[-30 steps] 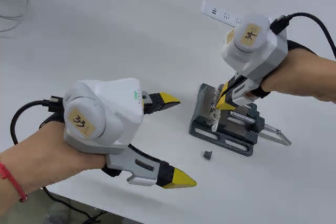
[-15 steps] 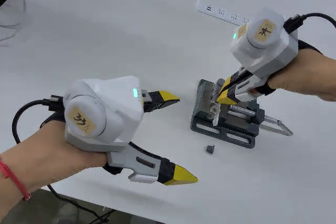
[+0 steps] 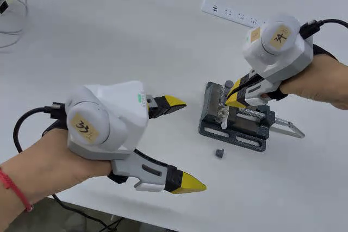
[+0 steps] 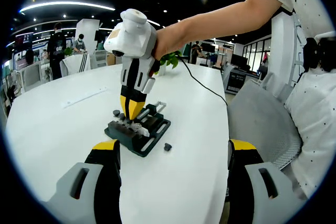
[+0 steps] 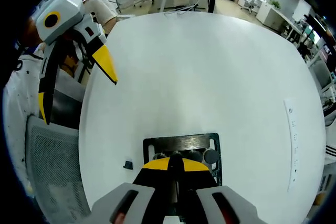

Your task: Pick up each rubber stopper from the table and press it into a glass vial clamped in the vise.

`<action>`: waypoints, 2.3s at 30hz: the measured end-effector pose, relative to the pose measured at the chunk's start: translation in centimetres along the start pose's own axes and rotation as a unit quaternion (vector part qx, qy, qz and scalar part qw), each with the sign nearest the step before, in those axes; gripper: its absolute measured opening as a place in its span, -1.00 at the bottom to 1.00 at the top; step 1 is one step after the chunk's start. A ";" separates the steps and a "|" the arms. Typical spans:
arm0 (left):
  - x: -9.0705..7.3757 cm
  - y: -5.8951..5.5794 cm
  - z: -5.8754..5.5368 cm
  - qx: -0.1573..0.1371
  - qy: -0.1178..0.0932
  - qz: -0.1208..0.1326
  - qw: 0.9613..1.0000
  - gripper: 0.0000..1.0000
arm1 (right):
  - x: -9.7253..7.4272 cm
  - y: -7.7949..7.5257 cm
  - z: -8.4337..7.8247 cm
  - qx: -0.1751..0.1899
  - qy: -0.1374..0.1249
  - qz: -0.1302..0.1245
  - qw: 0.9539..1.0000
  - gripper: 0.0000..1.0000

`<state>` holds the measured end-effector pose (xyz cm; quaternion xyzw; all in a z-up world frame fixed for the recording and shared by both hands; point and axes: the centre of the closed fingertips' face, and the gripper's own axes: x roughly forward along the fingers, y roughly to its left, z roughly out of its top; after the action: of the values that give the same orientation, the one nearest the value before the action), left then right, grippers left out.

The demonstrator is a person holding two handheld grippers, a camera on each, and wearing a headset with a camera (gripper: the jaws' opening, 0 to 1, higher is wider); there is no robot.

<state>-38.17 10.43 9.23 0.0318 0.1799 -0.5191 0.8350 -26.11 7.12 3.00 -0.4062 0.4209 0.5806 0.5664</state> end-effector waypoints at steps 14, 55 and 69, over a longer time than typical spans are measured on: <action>0.1 -0.3 0.2 0.010 0.009 -0.006 1.000 0.65 | -2.3 0.2 -0.4 0.030 -0.048 -0.026 0.998 -0.85; 3.9 0.0 -1.6 0.067 0.076 -0.058 0.993 0.01 | -10.1 7.1 -11.6 0.167 -0.232 -0.115 0.951 0.09; 6.1 0.5 -3.8 0.094 0.115 -0.084 0.985 -0.30 | -9.2 10.2 -14.0 0.177 -0.291 -0.112 0.934 0.63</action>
<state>-36.36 6.33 3.56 0.1540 0.2270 -0.5945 0.7558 -36.12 -9.13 7.58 -0.1573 0.2858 0.5219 0.7881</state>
